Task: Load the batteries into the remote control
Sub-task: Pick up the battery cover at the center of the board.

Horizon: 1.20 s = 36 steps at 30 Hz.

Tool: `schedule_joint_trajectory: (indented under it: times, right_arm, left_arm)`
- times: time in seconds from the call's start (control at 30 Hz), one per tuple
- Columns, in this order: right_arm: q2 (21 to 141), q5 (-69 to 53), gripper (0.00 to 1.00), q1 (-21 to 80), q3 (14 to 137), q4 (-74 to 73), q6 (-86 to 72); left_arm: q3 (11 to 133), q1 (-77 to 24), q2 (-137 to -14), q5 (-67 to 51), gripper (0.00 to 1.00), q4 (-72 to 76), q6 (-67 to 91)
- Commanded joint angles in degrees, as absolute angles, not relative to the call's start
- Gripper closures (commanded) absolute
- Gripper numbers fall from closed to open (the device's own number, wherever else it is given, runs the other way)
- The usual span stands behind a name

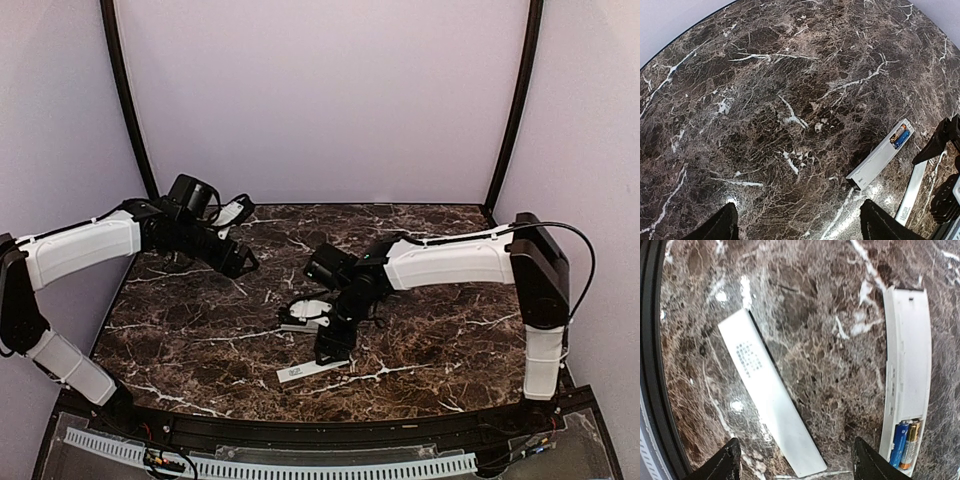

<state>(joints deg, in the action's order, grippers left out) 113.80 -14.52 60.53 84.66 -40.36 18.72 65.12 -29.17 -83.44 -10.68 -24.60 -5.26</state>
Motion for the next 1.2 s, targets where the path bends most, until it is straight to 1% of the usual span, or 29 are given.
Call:
schedule_joint_trajectory:
  times: [0.0, 0.07, 0.13, 0.2, 0.23, 0.27, 0.3, 0.37, 0.4, 0.5, 0.57, 0.67, 0.73, 0.77, 0.8, 0.83, 0.9, 1.03, 1.17]
  right_arm:
    - [114.8, -9.4, 0.28, 61.5, 86.1, -46.8, 21.8]
    - [113.5, -9.8, 0.30, 61.3, 85.7, -46.6, 19.2]
    - [111.5, -10.9, 0.32, 60.8, 85.0, -45.6, 14.1]
    - [109.1, -12.3, 0.39, 60.0, 83.3, -42.9, 5.1]
    - [107.8, -13.9, 0.43, 59.4, 82.2, -41.4, 0.3]
    - [106.7, -15.4, 0.47, 58.7, 80.7, -40.0, -4.2]
    - [105.5, -16.7, 0.50, 58.1, 78.9, -38.3, -9.1]
    - [103.1, -18.7, 0.52, 57.2, 75.1, -35.0, -17.5]
    - [102.2, -19.9, 0.53, 56.8, 73.1, -33.0, -21.2]
    - [100.1, -22.1, 0.55, 55.7, 68.2, -27.4, -29.1]
    - [99.6, -22.0, 0.56, 55.0, 66.0, -25.2, -32.2]
    - [99.7, -22.1, 0.59, 53.8, 63.5, -22.7, -35.2]
    - [100.1, -22.1, 0.61, 53.5, 62.1, -21.5, -36.2]
    - [100.3, -22.1, 0.62, 53.4, 61.7, -21.0, -36.4]
    - [100.4, -22.2, 0.63, 53.4, 61.1, -20.6, -36.7]
    - [100.3, -22.3, 0.64, 53.4, 60.5, -20.0, -37.1]
    - [100.0, -21.9, 0.64, 53.3, 59.2, -18.8, -37.8]
    - [99.2, -21.6, 0.65, 53.0, 57.2, -16.9, -38.8]
    - [100.1, -22.9, 0.65, 52.8, 56.8, -15.7, -38.8]
  left_arm:
    - [64.5, -29.4, -81.7, -13.2, 0.16, -24.6, -3.8]
    - [64.2, -29.4, -81.7, -16.2, 0.18, -24.7, -4.3]
    - [63.6, -30.4, -81.1, -18.6, 0.26, -24.8, -6.2]
    - [61.9, -34.3, -78.1, -17.8, 0.36, -24.4, -11.2]
    - [60.9, -38.5, -77.0, -16.5, 0.37, -24.1, -15.8]
    - [58.4, -40.5, -74.6, -16.3, 0.39, -23.3, -17.9]
    - [55.8, -44.5, -73.5, -17.3, 0.40, -23.0, -21.4]
    - [52.5, -48.7, -70.4, -20.5, 0.42, -23.0, -24.2]
    - [51.6, -49.5, -69.1, -22.1, 0.45, -23.0, -24.4]
    - [48.4, -51.2, -68.4, -22.3, 0.51, -24.0, -24.5]
    - [47.9, -53.2, -69.6, -20.1, 0.54, -24.3, -24.9]
    - [47.7, -57.9, -74.4, -15.3, 0.56, -23.7, -25.5]
    - [48.6, -59.1, -77.6, -11.8, 0.61, -22.5, -24.7]
    - [49.0, -59.3, -79.5, -11.2, 0.65, -22.6, -24.5]
    - [49.8, -59.4, -80.3, -10.3, 0.68, -22.8, -24.2]
    - [50.0, -59.4, -81.6, -10.2, 0.72, -22.7, -24.3]
    - [50.3, -59.5, -83.2, -10.5, 0.77, -22.6, -24.4]
    - [50.9, -60.3, -86.1, -9.4, 0.82, -22.5, -26.4]
    - [52.7, -62.9, -90.5, -4.6, 0.87, -24.8, -28.5]
